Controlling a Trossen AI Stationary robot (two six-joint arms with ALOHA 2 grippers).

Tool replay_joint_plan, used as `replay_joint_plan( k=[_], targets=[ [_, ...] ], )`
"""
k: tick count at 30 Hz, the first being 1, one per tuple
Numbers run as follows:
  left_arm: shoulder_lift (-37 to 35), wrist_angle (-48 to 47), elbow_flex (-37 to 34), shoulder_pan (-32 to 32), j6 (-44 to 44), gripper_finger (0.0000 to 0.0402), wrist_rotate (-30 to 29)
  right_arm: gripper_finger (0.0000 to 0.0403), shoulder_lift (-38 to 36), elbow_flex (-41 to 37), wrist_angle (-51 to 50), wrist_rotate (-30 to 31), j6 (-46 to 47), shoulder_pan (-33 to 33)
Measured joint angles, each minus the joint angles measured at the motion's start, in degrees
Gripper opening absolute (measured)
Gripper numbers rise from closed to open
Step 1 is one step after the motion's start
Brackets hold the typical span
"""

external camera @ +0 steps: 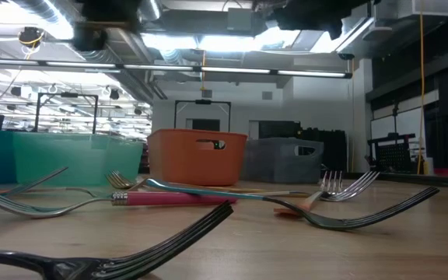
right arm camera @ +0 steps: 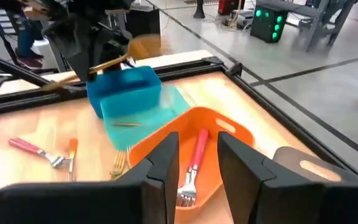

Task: Sort silverware by color (type)
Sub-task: Put the gold fork into the light blue bin

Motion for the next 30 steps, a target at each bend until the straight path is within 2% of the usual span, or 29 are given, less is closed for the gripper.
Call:
replay_joint_plan(
  k=[6, 9, 12, 18, 30],
  targets=[
    [-0.8, -17.9, 0.0, 0.0, -13.2, 0.0021, 6.4, 0.0099, 0.1, 0.0, -2.7, 0.0, 0.0, 0.0],
    [-0.3, -25.5, 0.0, 0.3, -17.3, 0.0021, 7.0, 0.0099, 0.1, 0.0, -3.5, 0.0, 0.0, 0.0],
    [0.0, -29.2, 0.0, 1.6, -18.5, 0.0021, 6.9, 0.0099, 0.1, 0.0, -3.6, 0.0, 0.0, 0.0],
    [2.2, -29.1, 0.0, 6.2, -17.5, 0.0021, 6.9, 0.0099, 0.1, 0.0, -3.6, 0.0, 0.0, 0.0],
    [14.4, -28.6, -0.1, 16.0, -1.9, 0.0021, 14.8, 0.0099, 0.1, 0.0, -3.7, 0.0, 0.0, 0.0]
  ],
)
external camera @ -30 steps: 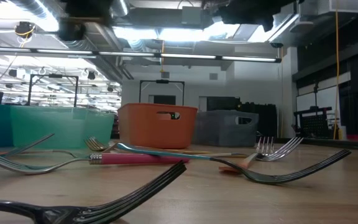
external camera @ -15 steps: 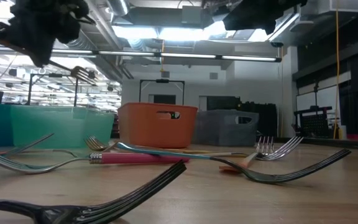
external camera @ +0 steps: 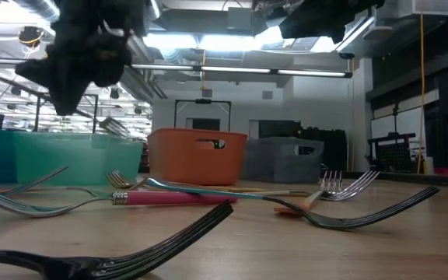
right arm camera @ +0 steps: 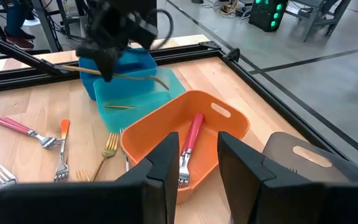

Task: Sort silverware by color (type)
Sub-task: Put the gold fork into the light blue bin

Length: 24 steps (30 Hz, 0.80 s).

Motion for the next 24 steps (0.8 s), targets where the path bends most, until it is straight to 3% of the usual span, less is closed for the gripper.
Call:
replay_joint_plan(
  k=[12, 24],
  targets=[
    [10.9, 0.2, 0.0, 5.4, 10.1, 0.0021, 1.0, 0.0099, 0.0, 0.0, 0.0, 0.0, 0.0, 0.0],
    [12.4, 0.5, 0.0, 7.4, 10.8, 0.0047, 0.4, 0.0099, 0.0, 0.0, -0.3, 0.0, 0.0, 0.0]
  ],
)
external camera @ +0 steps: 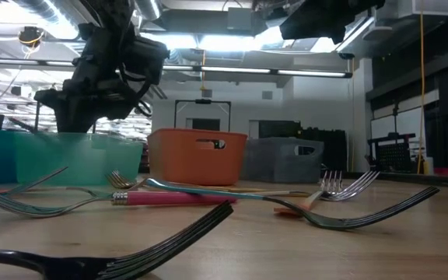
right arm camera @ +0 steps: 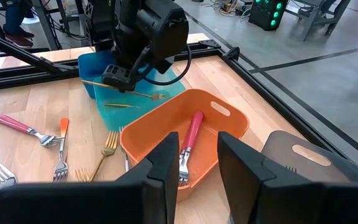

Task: Sort silverware by color (type)
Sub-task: Put the gold fork into the light blue bin, then put the pink fork into the orange bin

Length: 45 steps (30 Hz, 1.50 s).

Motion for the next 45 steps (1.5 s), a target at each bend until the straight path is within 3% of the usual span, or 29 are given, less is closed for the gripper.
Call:
replay_joint_plan(
  k=[20, 34, 45],
  targets=[
    [0.0, 0.0, 0.0, 0.0, -0.2, 0.0057, -1.8, 0.0099, 0.0, 0.0, -2.6, 0.0, 0.0, 0.0],
    [-0.3, -0.7, 0.0, -0.1, -0.1, 0.0057, 2.2, 0.0099, 0.0, 0.0, -4.0, 0.0, 0.0, 0.0],
    [-6.8, -0.5, 0.0, -0.5, -0.4, 0.0057, 1.4, 0.0099, 0.0, 0.0, -4.3, 0.0, 0.0, 0.0]
  ],
)
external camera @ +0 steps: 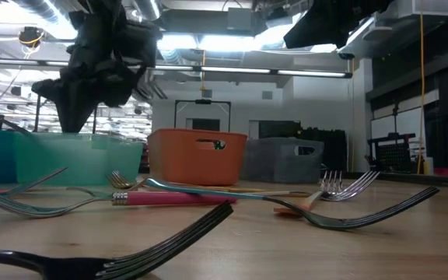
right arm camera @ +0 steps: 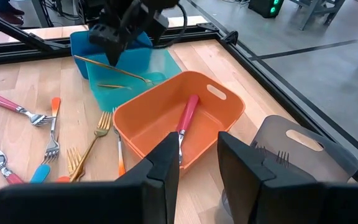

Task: Sort silverware by color (type)
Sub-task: Put the pink fork into the orange bin

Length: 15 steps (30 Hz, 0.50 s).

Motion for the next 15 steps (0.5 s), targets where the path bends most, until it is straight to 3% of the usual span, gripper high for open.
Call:
replay_joint_plan(
  k=[7, 15],
  targets=[
    [-6.3, 1.0, 0.0, -4.4, -4.2, 0.0057, -4.8, 0.0099, 0.0, 0.0, 0.0, 0.0, 0.0, 0.0],
    [-10.4, 7.1, 0.0, -15.5, -9.9, 0.0057, -10.9, 0.0099, 0.0, 0.0, 0.1, 0.0, 0.0, 0.0]
  ],
)
